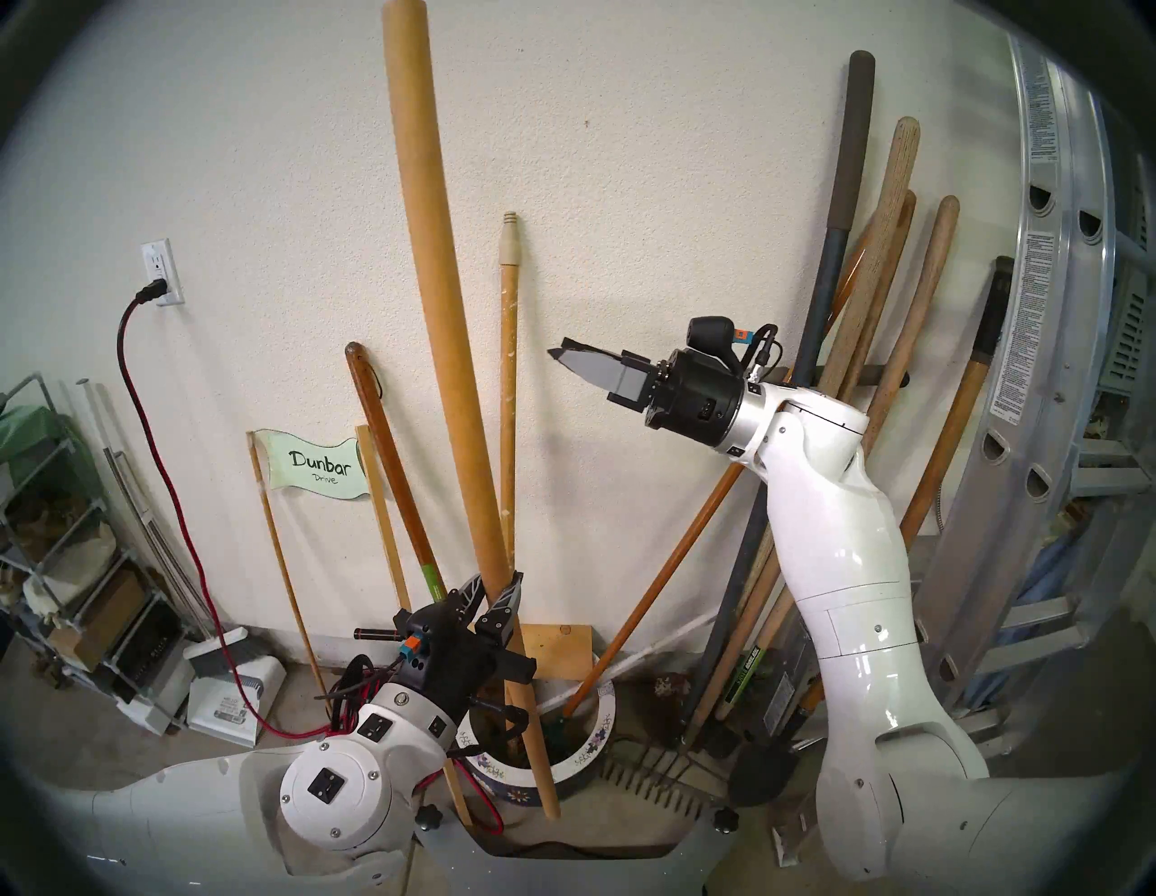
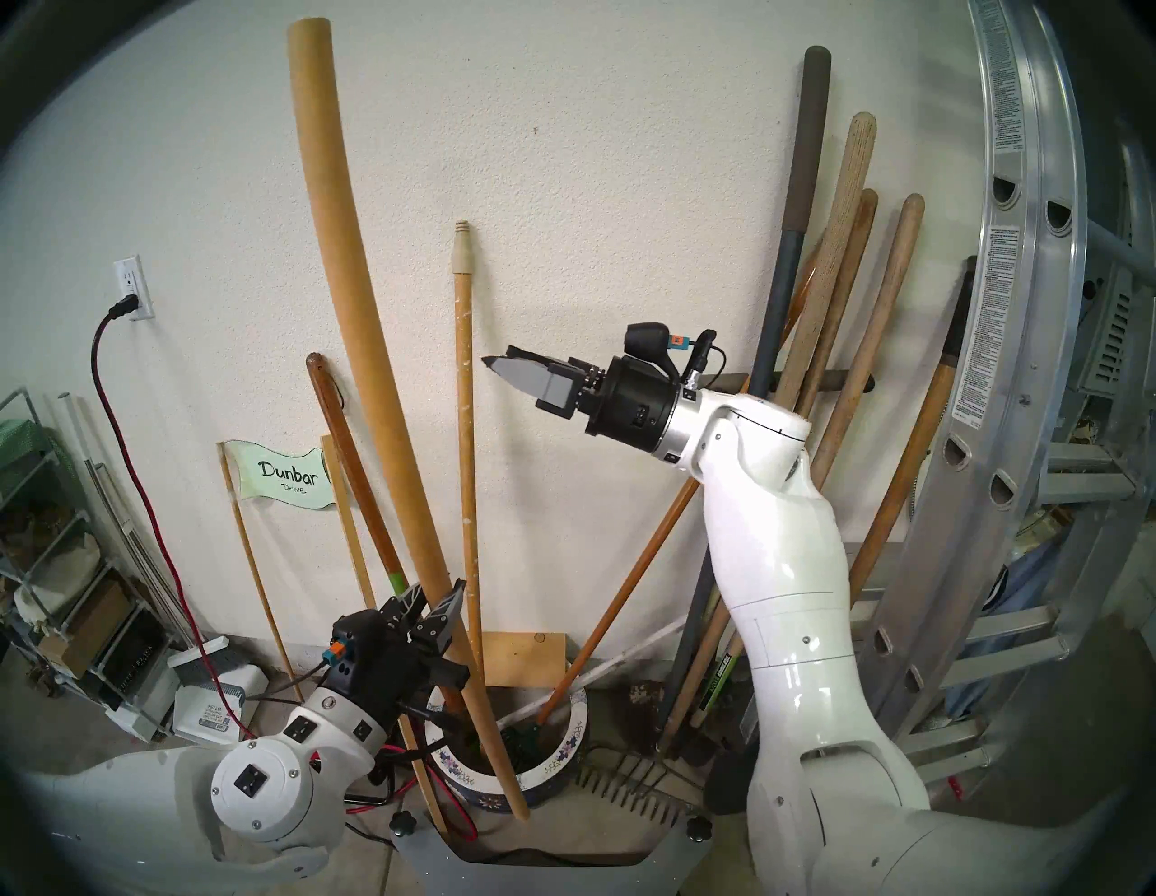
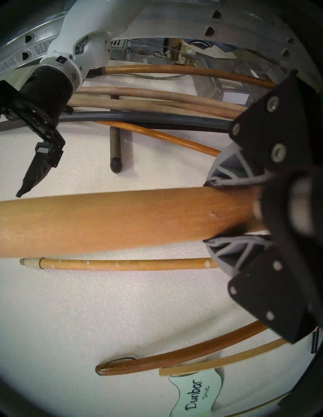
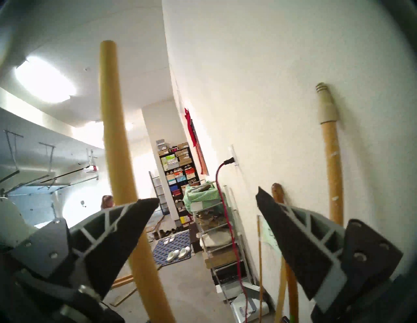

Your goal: Put wooden sticks into the pot

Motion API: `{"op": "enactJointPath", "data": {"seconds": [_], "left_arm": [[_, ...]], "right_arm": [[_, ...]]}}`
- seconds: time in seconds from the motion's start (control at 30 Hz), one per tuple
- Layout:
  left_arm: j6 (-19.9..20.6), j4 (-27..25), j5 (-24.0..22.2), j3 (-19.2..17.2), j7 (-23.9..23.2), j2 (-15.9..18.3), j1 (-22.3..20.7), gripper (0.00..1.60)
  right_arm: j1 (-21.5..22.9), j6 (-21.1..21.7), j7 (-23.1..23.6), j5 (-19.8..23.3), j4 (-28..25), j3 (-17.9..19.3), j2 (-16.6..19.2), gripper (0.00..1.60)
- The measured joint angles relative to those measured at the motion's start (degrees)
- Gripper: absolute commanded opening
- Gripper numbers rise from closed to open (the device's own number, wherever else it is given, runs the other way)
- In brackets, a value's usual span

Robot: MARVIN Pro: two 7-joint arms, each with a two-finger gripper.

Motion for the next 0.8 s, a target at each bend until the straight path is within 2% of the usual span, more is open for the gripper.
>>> {"op": "enactJointPath", "data": {"seconds": [0.3, 0.8], "left_arm": [[1.8, -4.2, 3.6, -0.2, 3.8, 1.5, 0.1, 0.00], [2.4, -9.7, 5.5, -1.6, 8.8, 3.7, 0.1, 0.00]], "right_arm": [[-1.4, -3.3, -2.9, -3.2, 2.0, 3.1, 1.9, 1.60], [-3.0, -6.1, -4.0, -5.7, 5.2, 3.8, 2.6, 1.60]]}}
